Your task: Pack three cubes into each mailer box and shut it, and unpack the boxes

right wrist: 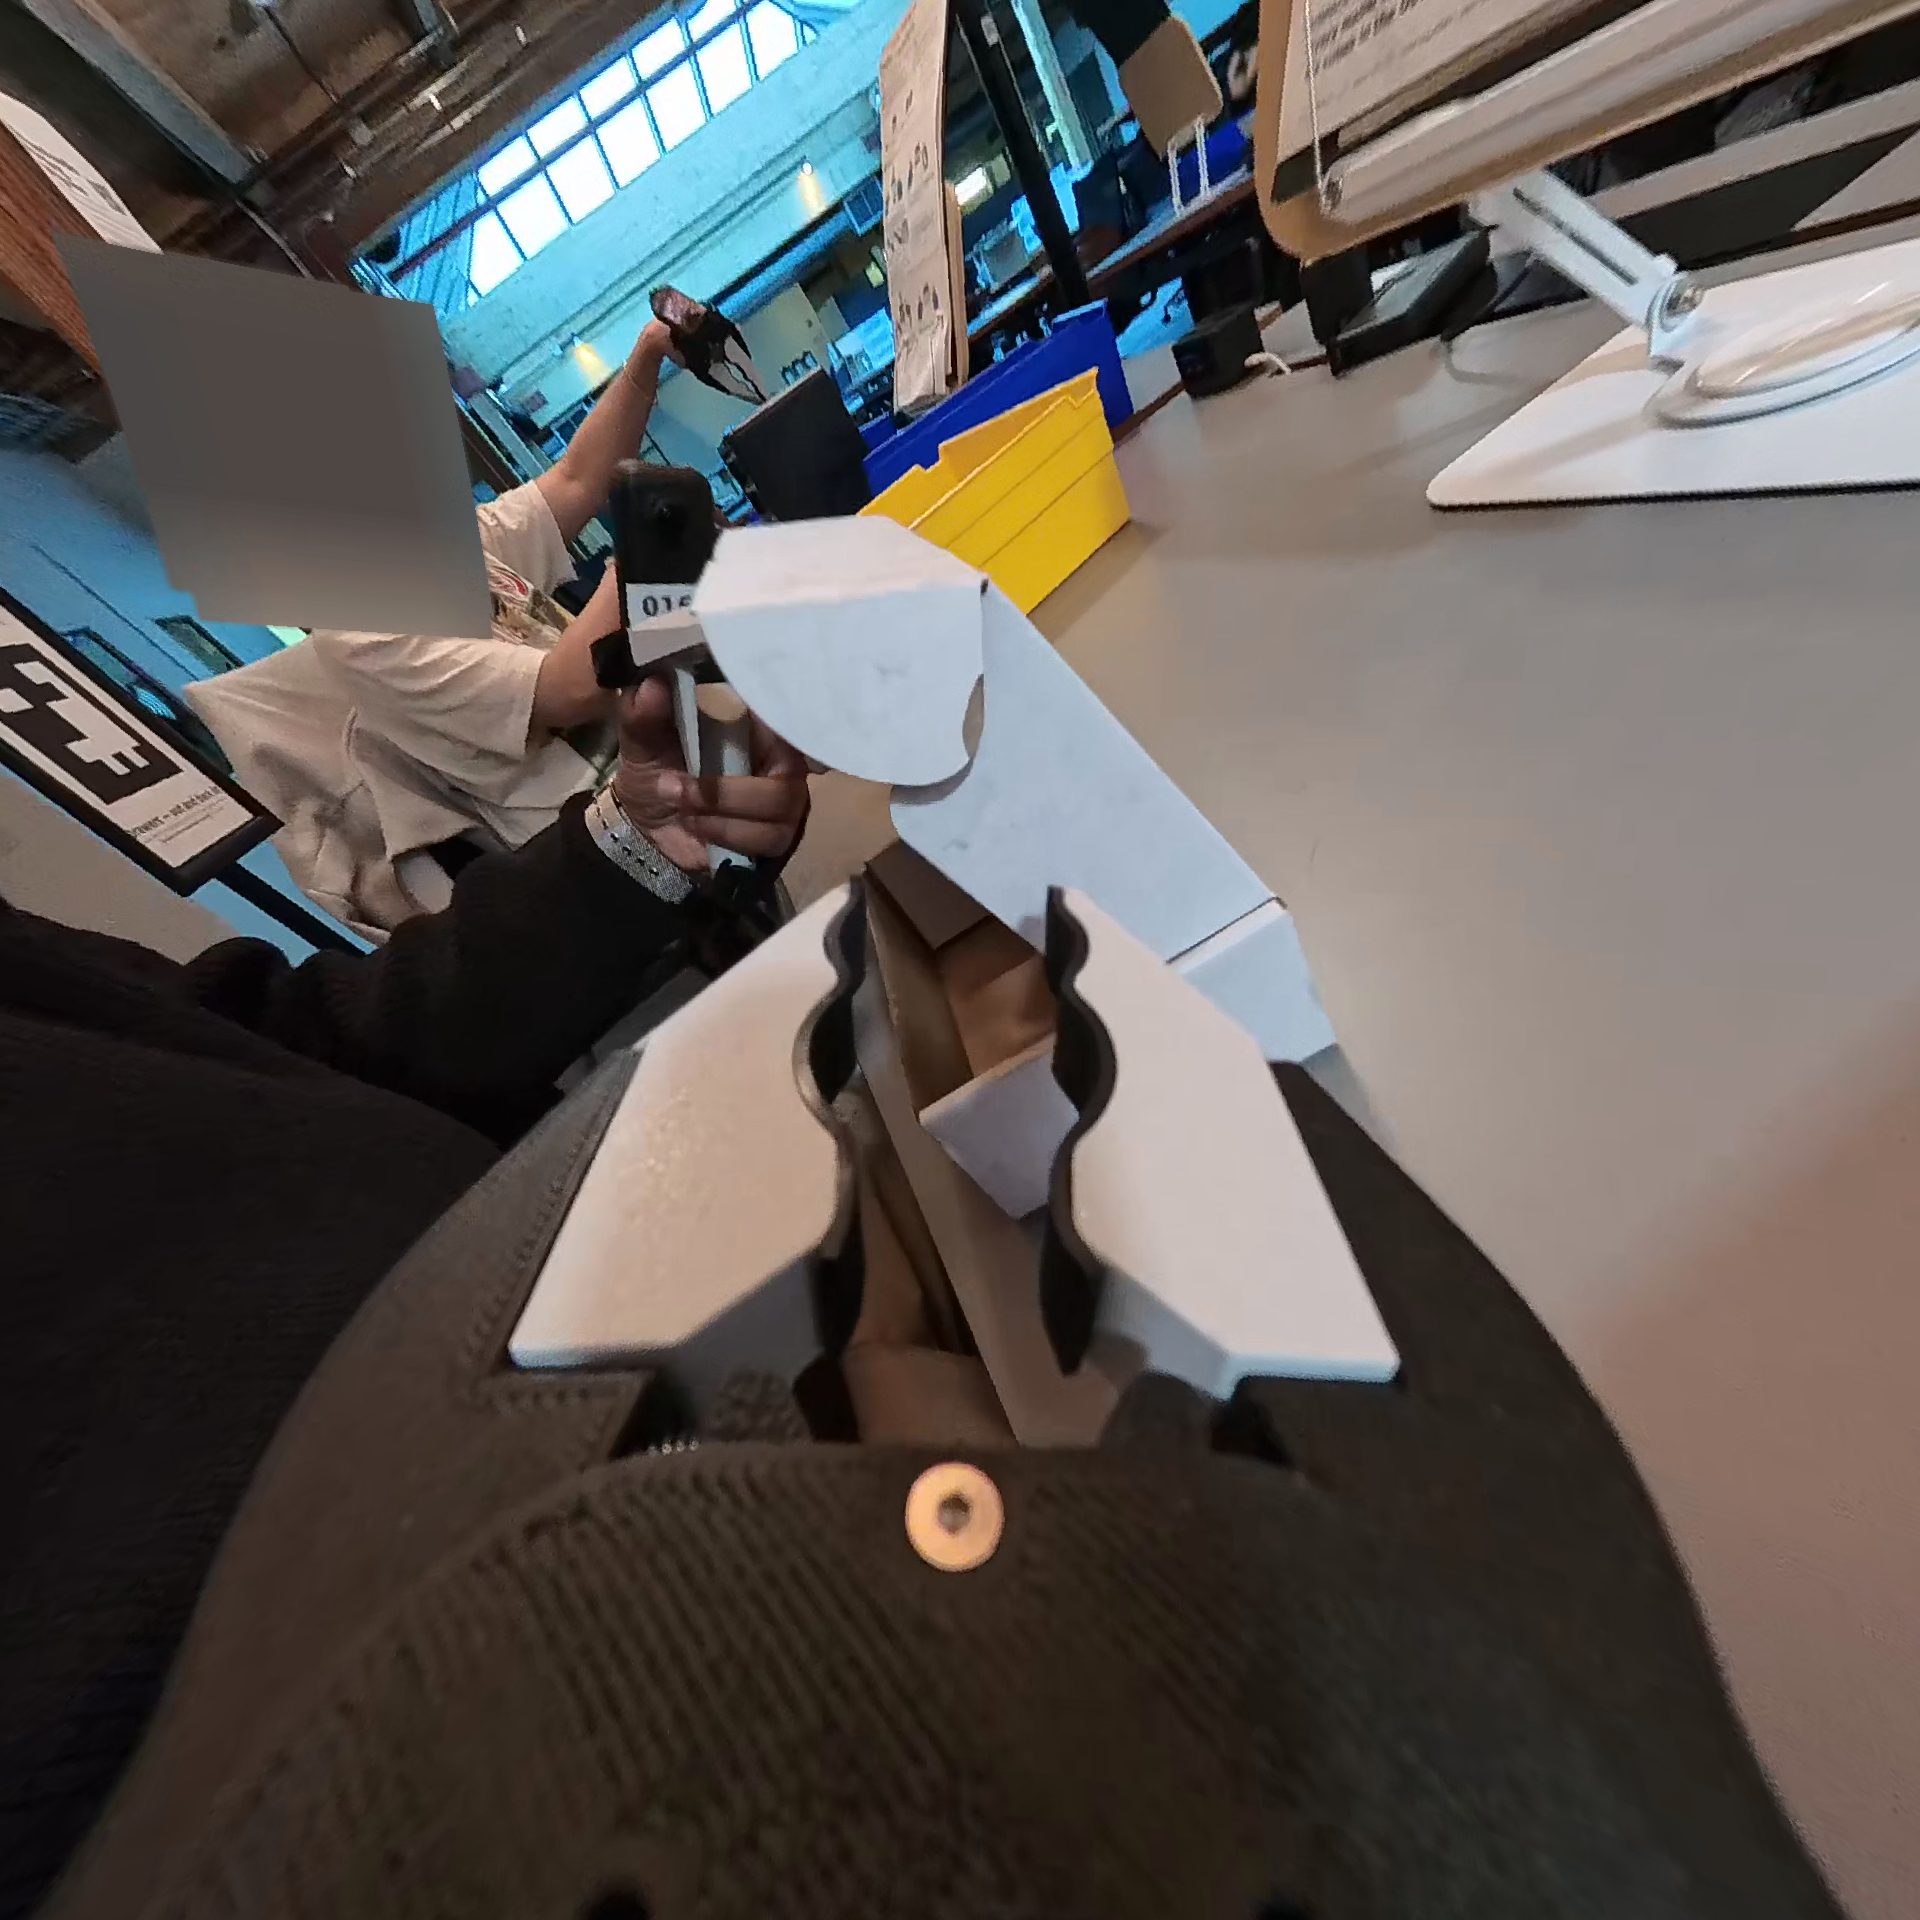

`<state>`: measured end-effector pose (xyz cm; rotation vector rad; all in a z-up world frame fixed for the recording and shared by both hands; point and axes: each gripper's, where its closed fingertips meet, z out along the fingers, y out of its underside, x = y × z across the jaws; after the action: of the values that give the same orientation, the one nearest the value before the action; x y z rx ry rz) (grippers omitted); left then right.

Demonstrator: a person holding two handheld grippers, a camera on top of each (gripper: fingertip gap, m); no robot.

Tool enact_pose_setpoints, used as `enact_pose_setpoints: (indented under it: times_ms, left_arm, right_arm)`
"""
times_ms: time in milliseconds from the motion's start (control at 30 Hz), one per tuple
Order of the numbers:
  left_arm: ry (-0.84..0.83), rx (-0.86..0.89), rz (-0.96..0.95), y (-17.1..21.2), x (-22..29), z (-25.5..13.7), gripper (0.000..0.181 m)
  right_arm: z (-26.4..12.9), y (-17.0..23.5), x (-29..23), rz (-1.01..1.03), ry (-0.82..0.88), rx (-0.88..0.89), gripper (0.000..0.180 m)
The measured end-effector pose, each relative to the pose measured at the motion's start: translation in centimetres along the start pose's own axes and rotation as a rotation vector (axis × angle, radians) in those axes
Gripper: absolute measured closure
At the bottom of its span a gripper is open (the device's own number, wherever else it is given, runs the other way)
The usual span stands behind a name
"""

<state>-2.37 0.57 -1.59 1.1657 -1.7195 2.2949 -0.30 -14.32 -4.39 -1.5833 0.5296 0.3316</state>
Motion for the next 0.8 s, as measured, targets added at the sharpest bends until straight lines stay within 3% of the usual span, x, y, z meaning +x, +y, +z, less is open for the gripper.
enact_pose_setpoints:
  times_ms: [500, 800]
  left_arm:
    - [-0.025, -0.135, 0.017, 3.5, -0.2, 2.2, 0.137]
    - [-0.083, -0.224, 0.041, 5.2, -1.2, 2.5, 0.134]
  right_arm:
    - [0.9, 2.2, 2.3, -0.096, 0.175, -0.132, 0.155]
    - [0.7, 3.0, 3.5, -0.033, 0.204, -0.166, 0.157]
